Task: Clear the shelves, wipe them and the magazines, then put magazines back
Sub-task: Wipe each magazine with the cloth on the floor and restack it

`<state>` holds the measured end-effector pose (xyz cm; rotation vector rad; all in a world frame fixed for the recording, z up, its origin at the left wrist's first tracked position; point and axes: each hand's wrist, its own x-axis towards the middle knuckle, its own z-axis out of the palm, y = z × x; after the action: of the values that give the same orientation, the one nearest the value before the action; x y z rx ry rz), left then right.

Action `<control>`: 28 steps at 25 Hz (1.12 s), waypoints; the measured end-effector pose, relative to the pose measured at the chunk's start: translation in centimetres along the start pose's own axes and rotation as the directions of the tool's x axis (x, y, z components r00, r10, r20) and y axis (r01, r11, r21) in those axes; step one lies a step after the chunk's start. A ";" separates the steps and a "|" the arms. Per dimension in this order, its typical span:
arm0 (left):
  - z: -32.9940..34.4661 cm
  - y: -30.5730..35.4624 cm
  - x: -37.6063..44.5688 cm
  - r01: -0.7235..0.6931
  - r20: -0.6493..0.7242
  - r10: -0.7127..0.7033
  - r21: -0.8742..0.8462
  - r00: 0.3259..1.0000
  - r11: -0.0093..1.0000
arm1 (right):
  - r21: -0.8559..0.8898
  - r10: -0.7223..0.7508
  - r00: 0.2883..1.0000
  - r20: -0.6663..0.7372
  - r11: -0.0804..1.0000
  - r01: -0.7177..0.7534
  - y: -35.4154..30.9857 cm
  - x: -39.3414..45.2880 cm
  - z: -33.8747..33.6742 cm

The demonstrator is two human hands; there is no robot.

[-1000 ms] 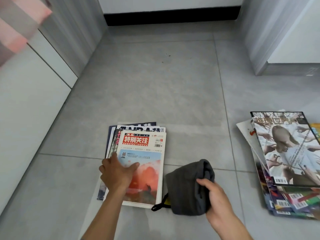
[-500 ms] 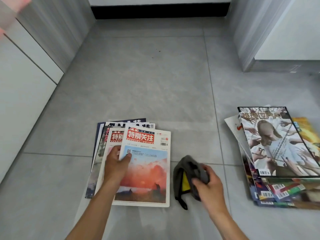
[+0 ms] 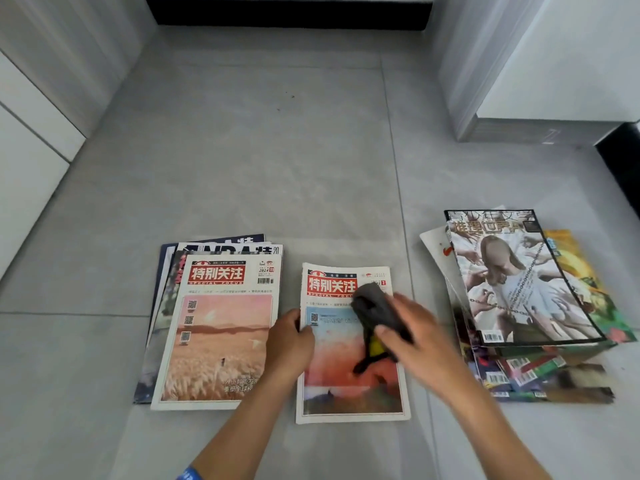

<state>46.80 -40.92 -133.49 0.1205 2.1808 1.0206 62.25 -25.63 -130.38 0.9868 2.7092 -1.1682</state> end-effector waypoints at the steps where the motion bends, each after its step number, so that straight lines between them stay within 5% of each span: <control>1: 0.0 -0.2 0.1 -0.024 -0.003 0.024 0.071 1.000 0.997 | -0.282 -0.051 0.999 0.019 0.958 0.054 0.9 -0.4 2.4; 3: 0.1 -0.7 0.3 -0.057 -0.008 0.059 0.162 0.998 0.985 | -0.464 -0.136 0.990 0.019 0.876 0.130 1.6 -1.9 6.7; 7: 0.3 -1.4 0.1 -0.126 -0.013 0.132 0.208 0.991 0.970 | -0.445 -0.352 0.936 0.027 0.834 0.327 1.5 -1.4 7.0; 13: -0.1 -1.3 0.6 -0.168 0.043 0.162 0.206 0.986 0.964 | -0.058 0.005 0.955 -0.298 0.998 -0.024 1.1 2.8 7.8; 15: -0.2 -1.5 1.0 -0.180 0.061 0.172 0.170 0.983 0.969 | -0.232 -0.211 0.959 -0.189 0.959 0.166 0.4 1.2 10.7; 18: 0.0 -1.7 1.5 -0.212 0.107 0.198 0.144 0.974 0.967 | -0.473 -0.483 0.876 -0.022 0.777 0.416 3.1 0.5 10.5; 23: 0.5 -1.4 1.3 -0.212 0.142 0.194 0.126 0.971 0.969 | -0.311 -0.034 0.869 -0.493 0.940 -0.139 3.6 3.1 9.1; 24: 0.5 -1.3 1.2 -0.223 0.131 0.205 0.140 0.970 0.965 | -0.355 -0.044 0.880 -0.472 0.924 -0.145 2.2 2.9 10.5; 28: 0.7 -0.9 1.1 -0.318 0.125 0.297 0.505 0.947 0.802 | -0.517 -0.334 0.931 -0.145 0.828 0.217 1.6 2.9 11.4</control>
<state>46.65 -40.66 -135.03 0.7655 2.3970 0.5487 58.38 -30.78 -140.33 0.6994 3.1684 -0.3276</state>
